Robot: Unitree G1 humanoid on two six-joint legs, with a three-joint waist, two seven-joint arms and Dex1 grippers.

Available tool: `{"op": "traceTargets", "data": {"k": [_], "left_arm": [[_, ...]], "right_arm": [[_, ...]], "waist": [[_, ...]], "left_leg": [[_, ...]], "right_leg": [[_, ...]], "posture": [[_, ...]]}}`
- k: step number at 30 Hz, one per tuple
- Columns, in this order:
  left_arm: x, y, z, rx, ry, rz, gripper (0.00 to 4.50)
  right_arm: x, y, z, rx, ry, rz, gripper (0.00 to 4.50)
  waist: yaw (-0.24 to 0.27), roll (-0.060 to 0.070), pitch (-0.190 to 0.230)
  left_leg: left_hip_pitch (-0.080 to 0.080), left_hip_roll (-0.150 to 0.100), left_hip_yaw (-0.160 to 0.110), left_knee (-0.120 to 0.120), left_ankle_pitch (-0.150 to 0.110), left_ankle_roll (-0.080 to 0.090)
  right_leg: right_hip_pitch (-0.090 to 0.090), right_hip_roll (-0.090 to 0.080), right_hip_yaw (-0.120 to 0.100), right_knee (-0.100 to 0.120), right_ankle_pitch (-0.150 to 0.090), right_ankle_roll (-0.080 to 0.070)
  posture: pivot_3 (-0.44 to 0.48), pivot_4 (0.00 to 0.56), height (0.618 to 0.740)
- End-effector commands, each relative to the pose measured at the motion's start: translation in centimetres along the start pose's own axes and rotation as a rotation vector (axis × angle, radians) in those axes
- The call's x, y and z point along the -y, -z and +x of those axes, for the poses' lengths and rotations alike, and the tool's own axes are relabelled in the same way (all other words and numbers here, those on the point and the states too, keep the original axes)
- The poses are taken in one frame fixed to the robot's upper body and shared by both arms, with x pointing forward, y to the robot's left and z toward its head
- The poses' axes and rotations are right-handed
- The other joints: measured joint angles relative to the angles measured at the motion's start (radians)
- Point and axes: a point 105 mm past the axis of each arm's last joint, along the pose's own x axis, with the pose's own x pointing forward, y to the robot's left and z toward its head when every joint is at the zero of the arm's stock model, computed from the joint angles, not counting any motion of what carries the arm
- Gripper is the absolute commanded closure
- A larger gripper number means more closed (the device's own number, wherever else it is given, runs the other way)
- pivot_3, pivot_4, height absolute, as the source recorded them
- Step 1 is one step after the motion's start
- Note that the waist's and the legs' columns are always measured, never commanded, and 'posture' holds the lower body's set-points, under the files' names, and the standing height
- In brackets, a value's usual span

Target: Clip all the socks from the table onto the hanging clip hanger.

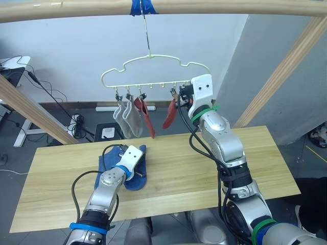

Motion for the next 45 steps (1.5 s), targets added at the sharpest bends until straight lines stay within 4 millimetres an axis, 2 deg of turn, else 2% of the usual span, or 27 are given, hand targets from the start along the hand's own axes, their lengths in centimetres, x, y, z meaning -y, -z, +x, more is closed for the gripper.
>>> {"op": "traceTargets", "data": {"k": [1, 4, 6, 8, 12, 19, 30, 45], "left_arm": [[2.7, -6.1, 0.4, 0.241, 0.163, 0.142, 4.49], [5.0, -10.0, 0.4, 0.378, 0.301, 0.183, 4.49], [5.8, -12.0, 0.6, 0.434, 0.326, 0.205, 4.49], [6.0, -13.5, 1.2, 0.468, 0.302, 0.227, 4.49], [5.5, -15.2, 2.3, 0.502, 0.226, 0.239, 4.49], [5.1, -17.2, 2.7, 0.566, 0.154, 0.269, 4.49], [5.2, -18.6, 3.0, 0.613, 0.120, 0.375, 4.49], [4.4, -19.3, 3.7, 0.612, 0.094, 0.386, 4.49]], "right_arm": [[0.0, -1.9, -0.3, 0.067, 0.001, -0.005, 4.50], [-0.1, -1.9, -0.3, 0.064, -0.001, -0.006, 4.50], [-0.1, -1.9, -0.2, 0.065, -0.004, -0.006, 4.50], [-0.2, -1.9, -0.2, 0.064, -0.006, -0.005, 4.50], [-0.4, -1.9, -0.2, 0.063, -0.014, -0.005, 4.50], [-0.4, -1.9, -0.2, 0.060, -0.019, -0.005, 4.50], [-0.5, -1.7, -0.3, 0.049, -0.021, 0.004, 4.50], [-0.7, -1.5, -0.2, 0.033, -0.030, 0.017, 4.50]], "waist": [[0.003, 0.000, 0.000], [0.006, 0.000, 0.000], [0.004, 0.000, 0.000], [0.002, 0.000, 0.000], [-0.004, 0.000, 0.000], [0.000, 0.000, 0.000], [0.000, 0.000, 0.000], [0.000, 0.000, 0.000]], "left_leg": [[0.000, 0.000, 0.000, 0.000, 0.000, 0.000], [-0.002, -0.001, 0.000, 0.000, 0.000, 0.000], [-0.002, -0.002, 0.000, 0.000, 0.000, 0.000], [-0.002, -0.002, 0.000, -0.001, 0.000, 0.000], [-0.001, -0.001, 0.000, -0.001, 0.000, 0.000], [-0.001, -0.001, 0.000, -0.001, 0.000, 0.000], [-0.001, -0.001, 0.000, -0.001, 0.000, 0.000], [-0.001, -0.001, 0.000, -0.001, 0.000, 0.000]], "right_leg": [[0.000, 0.000, 0.000, 0.000, 0.000, 0.000], [0.000, -0.001, 0.000, -0.001, 0.000, 0.000], [0.000, -0.002, 0.000, -0.001, 0.000, 0.001], [0.000, -0.002, 0.000, -0.001, 0.000, 0.001], [0.000, 0.000, 0.000, -0.001, 0.000, 0.001], [0.000, 0.000, 0.000, -0.001, 0.000, 0.001], [0.000, 0.000, 0.000, -0.001, 0.000, 0.001], [0.000, 0.000, 0.000, -0.001, 0.000, 0.001]], "posture": [[-0.212, 0.201, 0.740], [-0.212, 0.201, 0.740], [-0.213, 0.202, 0.740], [-0.209, 0.201, 0.740], [-0.212, 0.200, 0.740], [-0.215, 0.201, 0.740], [-0.223, 0.203, 0.740], [-0.221, 0.205, 0.740]]}}
